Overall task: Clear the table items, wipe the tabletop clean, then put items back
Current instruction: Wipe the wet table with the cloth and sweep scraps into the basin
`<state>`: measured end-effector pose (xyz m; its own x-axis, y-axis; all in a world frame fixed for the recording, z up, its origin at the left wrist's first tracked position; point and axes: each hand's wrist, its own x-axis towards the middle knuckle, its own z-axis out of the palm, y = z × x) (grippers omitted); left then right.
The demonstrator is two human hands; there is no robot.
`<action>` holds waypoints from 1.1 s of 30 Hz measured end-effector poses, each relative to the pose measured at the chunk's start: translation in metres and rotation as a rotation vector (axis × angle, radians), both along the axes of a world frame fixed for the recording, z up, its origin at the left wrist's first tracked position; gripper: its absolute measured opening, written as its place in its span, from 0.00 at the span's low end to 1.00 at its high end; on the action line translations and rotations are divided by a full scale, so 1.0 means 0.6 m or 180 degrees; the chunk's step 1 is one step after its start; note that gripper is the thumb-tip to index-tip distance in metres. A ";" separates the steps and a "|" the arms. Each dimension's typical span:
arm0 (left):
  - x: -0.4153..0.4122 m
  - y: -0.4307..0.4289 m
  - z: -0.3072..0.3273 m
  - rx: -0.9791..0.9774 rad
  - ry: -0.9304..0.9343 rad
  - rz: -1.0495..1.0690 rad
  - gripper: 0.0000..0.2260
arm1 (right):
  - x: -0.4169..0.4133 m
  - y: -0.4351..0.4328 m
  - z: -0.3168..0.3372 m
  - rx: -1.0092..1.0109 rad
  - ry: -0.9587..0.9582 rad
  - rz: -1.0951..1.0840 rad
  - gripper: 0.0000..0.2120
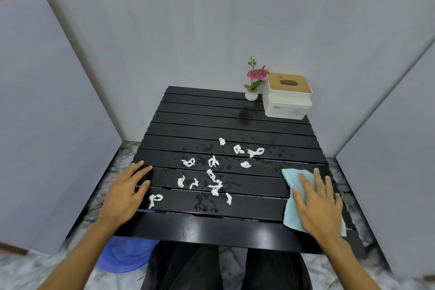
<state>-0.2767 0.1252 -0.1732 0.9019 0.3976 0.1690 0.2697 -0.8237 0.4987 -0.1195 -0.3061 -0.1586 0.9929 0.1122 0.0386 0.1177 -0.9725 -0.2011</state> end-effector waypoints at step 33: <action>0.058 -0.002 -0.007 0.0235 0.0107 -0.0075 0.24 | 0.125 0.067 -0.023 -0.0077 0.0046 -0.0046 0.28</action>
